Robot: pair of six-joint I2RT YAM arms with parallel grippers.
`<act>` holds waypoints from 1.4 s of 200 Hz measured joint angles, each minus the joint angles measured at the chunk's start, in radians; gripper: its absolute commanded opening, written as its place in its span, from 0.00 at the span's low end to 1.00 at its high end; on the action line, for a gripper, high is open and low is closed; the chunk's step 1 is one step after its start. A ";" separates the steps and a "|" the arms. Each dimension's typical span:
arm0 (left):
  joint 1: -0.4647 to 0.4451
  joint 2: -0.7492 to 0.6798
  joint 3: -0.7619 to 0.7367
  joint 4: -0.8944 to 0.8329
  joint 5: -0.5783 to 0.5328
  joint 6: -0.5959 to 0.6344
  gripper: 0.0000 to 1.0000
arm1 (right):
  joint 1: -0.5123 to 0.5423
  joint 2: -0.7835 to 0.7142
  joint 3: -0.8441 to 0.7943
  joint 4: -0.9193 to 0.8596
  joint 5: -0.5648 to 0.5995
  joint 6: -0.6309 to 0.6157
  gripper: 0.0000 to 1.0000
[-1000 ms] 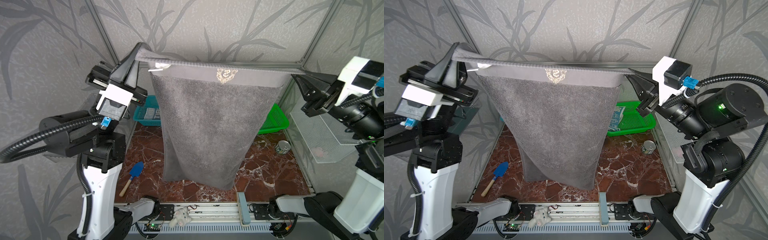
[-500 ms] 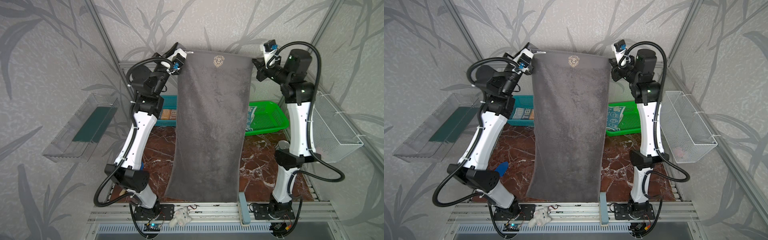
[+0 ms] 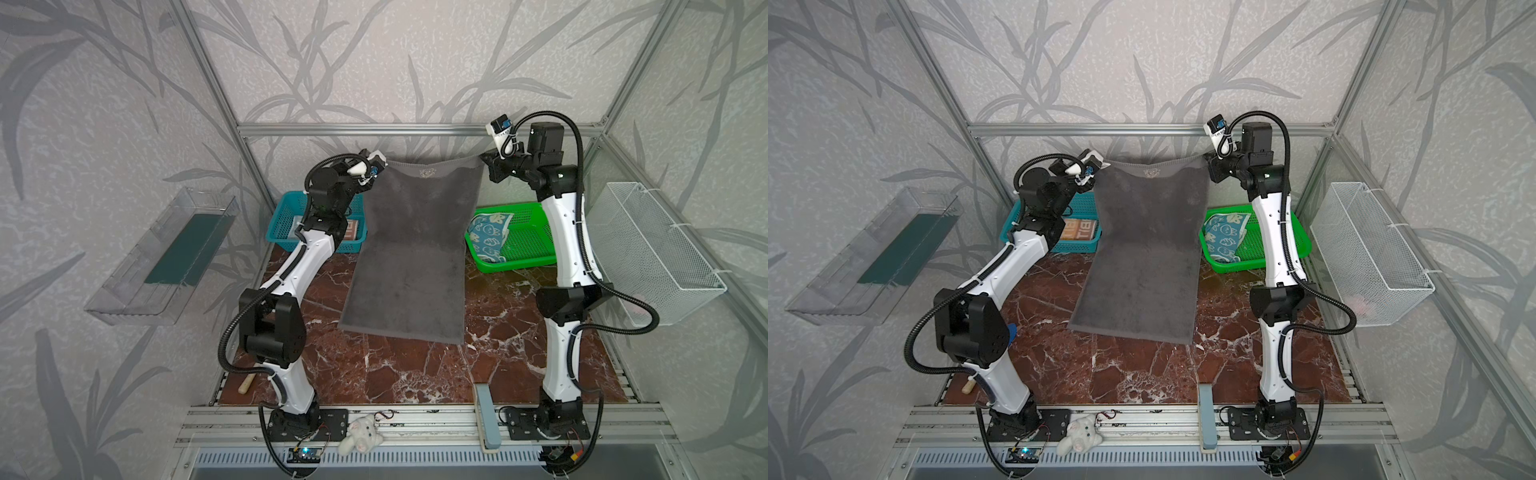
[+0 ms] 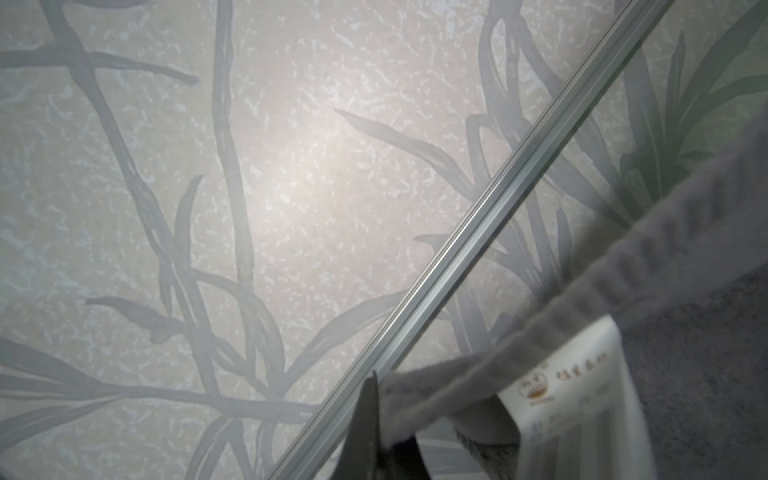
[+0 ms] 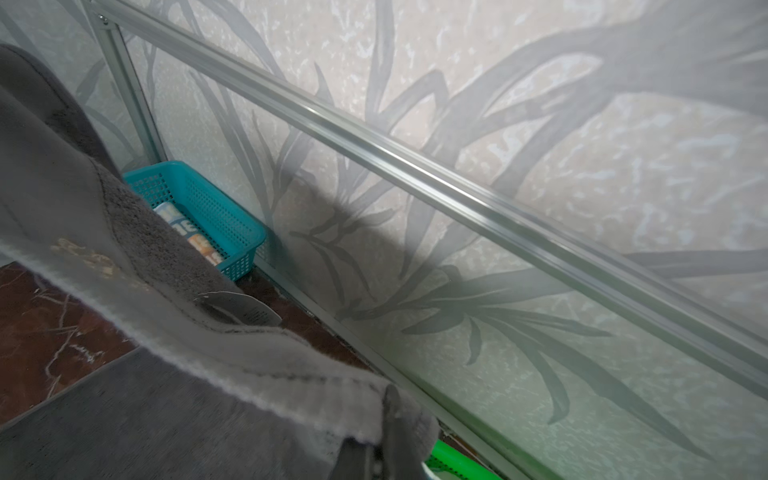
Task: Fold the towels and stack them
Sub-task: 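Lower the grey towel flat onto the table with both grippers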
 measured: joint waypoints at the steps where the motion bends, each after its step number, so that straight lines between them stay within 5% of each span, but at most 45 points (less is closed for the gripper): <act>1: 0.000 -0.005 -0.011 0.005 0.000 -0.002 0.00 | 0.001 -0.005 -0.010 0.000 -0.002 -0.001 0.00; 111: -0.031 -0.331 -0.675 0.076 -0.130 -0.040 0.00 | 0.125 -0.422 -1.033 0.193 -0.004 -0.021 0.00; 191: -0.084 -0.458 -0.937 -0.029 -0.230 -0.069 0.00 | 0.233 -0.538 -1.320 0.204 0.021 0.010 0.00; 280: -0.118 -0.389 -1.061 -0.098 -0.345 -0.021 0.00 | 0.351 -0.513 -1.484 0.139 0.069 0.093 0.00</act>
